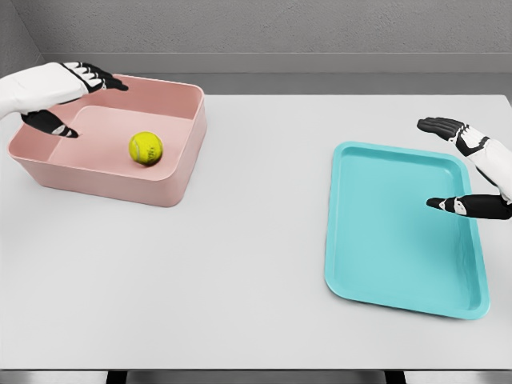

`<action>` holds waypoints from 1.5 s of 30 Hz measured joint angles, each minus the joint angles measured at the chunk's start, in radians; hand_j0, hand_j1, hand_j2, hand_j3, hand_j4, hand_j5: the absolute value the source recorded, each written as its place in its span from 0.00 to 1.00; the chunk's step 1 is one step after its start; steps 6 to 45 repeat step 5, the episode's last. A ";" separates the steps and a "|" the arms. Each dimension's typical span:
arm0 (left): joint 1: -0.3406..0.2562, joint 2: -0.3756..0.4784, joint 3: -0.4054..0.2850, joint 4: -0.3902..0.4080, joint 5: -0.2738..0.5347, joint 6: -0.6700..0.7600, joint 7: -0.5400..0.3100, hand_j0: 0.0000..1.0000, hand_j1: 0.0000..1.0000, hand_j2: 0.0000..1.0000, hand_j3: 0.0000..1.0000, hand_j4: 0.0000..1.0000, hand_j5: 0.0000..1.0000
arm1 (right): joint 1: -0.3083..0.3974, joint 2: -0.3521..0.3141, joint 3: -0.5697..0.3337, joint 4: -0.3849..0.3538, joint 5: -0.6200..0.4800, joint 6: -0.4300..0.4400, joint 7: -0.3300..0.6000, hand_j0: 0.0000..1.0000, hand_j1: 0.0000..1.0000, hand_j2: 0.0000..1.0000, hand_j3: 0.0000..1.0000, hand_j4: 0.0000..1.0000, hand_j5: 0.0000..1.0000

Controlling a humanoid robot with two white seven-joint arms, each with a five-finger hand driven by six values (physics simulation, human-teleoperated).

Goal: Put the tennis from the blue tray into the pink basket with both arms

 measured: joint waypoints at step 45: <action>0.022 0.026 0.001 -0.006 0.003 0.000 0.000 1.00 1.00 1.00 1.00 1.00 1.00 | 0.002 0.000 -0.001 0.002 0.001 0.000 0.000 1.00 1.00 1.00 1.00 1.00 1.00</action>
